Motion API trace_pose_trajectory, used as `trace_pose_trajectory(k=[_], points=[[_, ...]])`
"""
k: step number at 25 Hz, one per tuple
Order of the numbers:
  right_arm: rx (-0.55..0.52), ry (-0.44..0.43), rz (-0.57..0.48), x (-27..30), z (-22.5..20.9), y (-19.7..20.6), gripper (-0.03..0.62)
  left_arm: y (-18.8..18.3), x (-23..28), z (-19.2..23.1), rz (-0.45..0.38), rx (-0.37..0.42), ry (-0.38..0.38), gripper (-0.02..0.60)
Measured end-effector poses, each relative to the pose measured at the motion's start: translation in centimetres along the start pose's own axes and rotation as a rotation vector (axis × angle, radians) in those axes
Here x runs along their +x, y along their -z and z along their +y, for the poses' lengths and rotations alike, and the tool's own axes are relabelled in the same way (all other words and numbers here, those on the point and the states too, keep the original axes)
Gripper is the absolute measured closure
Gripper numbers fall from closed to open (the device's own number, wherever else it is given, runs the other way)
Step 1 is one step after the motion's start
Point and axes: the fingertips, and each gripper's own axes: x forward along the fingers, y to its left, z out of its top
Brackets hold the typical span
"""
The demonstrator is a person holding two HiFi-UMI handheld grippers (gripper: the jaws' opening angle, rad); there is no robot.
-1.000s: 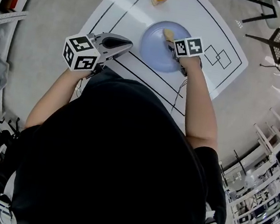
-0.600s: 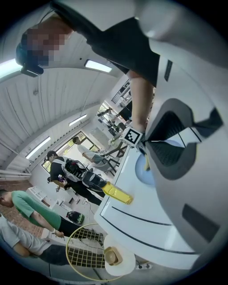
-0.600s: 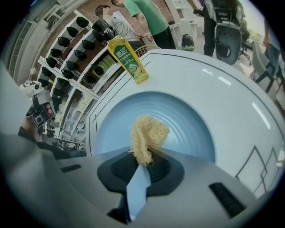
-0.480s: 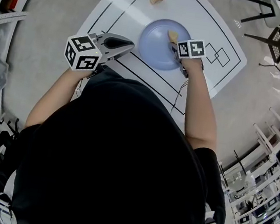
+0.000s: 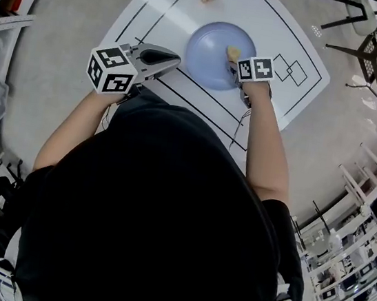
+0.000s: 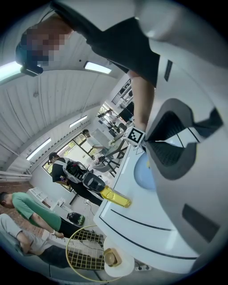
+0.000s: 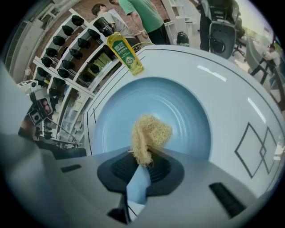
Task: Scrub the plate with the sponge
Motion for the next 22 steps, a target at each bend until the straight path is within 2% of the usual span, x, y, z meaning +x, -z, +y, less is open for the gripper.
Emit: trace_pose_trajectory(k=[13,22], points=[[-0.011,-0.029,0.023,1.0,2.4,2.7,0.551,1.1,-0.5,-1.1,-0.01,0.005,-0.002,0.572],[-0.013,-0.094,0.005,2.1,5.0,2.6,0.551,1.2,-1.6,-1.3,-0.021,0.015,-0.019,0.572]])
